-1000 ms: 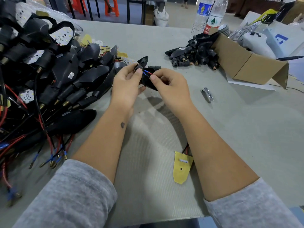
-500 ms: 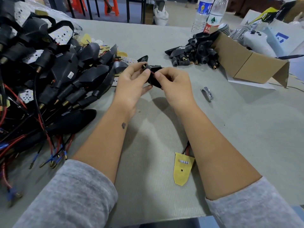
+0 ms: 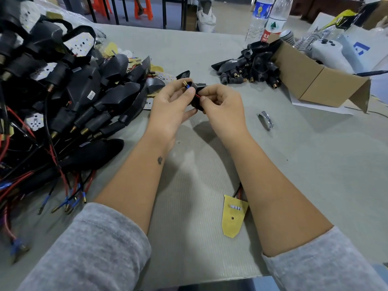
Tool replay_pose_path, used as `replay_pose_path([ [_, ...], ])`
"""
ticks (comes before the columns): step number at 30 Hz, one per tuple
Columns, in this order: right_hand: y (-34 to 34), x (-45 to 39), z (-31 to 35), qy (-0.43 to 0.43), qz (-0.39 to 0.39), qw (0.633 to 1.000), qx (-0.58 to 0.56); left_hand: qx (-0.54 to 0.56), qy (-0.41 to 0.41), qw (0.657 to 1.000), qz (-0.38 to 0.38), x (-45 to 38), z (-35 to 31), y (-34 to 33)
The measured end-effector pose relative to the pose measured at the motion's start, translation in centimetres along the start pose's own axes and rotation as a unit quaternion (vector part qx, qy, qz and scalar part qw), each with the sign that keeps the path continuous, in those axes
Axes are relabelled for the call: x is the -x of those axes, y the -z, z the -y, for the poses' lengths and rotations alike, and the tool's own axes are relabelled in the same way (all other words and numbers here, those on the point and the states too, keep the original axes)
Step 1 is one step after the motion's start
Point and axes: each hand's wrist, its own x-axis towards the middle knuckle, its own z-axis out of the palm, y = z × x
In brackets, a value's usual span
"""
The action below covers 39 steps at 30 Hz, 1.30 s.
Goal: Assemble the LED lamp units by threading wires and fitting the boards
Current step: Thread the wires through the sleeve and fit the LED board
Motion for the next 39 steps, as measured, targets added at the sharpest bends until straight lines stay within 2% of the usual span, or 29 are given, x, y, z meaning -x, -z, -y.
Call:
replay_pose_path([
  [10,-0.1,-0.2,-0.6,-0.016,-0.053,0.998,0.027,-0.024,-0.001,0.999,0.036,0.2,-0.1,0.2],
  [14,-0.2,-0.1,-0.5,-0.013,-0.059,0.998,0.029,-0.017,-0.002,1.0,0.025,0.1,-0.1,0.1],
  [24,-0.3,0.1,0.0,-0.001,0.02,0.994,0.104,0.018,-0.003,0.998,-0.063,-0.3,-0.1,0.3],
  [28,-0.3,0.2,0.0,0.007,0.076,0.986,0.146,0.032,-0.024,0.994,-0.106,-0.4,-0.6,0.8],
  [31,-0.1,0.3,0.1,0.017,0.103,0.984,0.143,0.057,-0.011,0.99,-0.128,-0.6,-1.0,1.6],
  [33,-0.2,0.3,0.0,0.025,0.101,0.985,0.14,0.066,0.017,0.991,-0.113,-0.8,-1.0,1.6],
  [35,-0.2,0.2,-0.1,0.028,0.091,0.988,0.122,0.044,0.047,0.996,-0.067,-0.7,-0.8,1.3],
  [39,-0.1,0.3,0.1,0.038,0.088,0.991,0.091,-0.077,0.036,0.996,-0.009,-0.4,-0.3,0.4],
])
